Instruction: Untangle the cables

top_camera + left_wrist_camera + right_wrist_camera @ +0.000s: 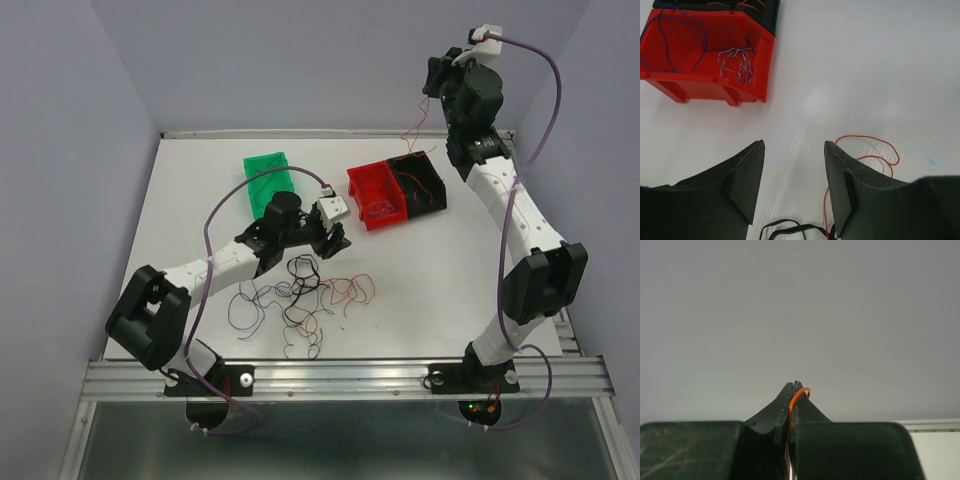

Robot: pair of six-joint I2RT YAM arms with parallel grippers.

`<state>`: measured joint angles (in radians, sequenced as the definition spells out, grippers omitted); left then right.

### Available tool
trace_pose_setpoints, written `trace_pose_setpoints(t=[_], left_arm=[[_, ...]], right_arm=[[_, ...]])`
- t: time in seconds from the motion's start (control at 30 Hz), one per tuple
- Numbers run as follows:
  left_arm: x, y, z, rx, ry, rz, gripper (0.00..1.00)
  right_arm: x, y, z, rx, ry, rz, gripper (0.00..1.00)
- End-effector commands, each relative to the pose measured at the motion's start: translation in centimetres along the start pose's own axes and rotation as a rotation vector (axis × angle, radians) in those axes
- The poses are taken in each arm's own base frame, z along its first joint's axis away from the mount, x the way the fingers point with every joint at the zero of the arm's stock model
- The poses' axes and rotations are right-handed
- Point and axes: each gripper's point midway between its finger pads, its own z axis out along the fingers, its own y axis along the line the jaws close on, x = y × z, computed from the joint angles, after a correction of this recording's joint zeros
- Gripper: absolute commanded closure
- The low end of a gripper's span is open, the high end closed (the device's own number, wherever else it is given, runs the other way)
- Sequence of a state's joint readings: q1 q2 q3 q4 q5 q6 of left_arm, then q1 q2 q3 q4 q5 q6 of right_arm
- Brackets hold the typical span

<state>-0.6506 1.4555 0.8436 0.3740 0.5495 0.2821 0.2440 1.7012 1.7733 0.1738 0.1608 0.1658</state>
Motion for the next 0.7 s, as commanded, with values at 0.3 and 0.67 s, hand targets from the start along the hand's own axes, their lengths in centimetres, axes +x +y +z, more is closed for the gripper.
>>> trace_pose_setpoints(t=[0.3, 0.67], left_arm=[[-2.3, 0.2, -0.3, -0.01, -0.055, 0.04, 0.38], [-2.5, 0.4, -0.5, -0.02, -0.057, 0.04, 0.38]], right_arm=[[3.8, -1.9, -2.5, -0.003, -0.05, 0.095, 0.99], [12.0, -4.5, -5.4, 0.071, 0.089, 0.104, 0.99]])
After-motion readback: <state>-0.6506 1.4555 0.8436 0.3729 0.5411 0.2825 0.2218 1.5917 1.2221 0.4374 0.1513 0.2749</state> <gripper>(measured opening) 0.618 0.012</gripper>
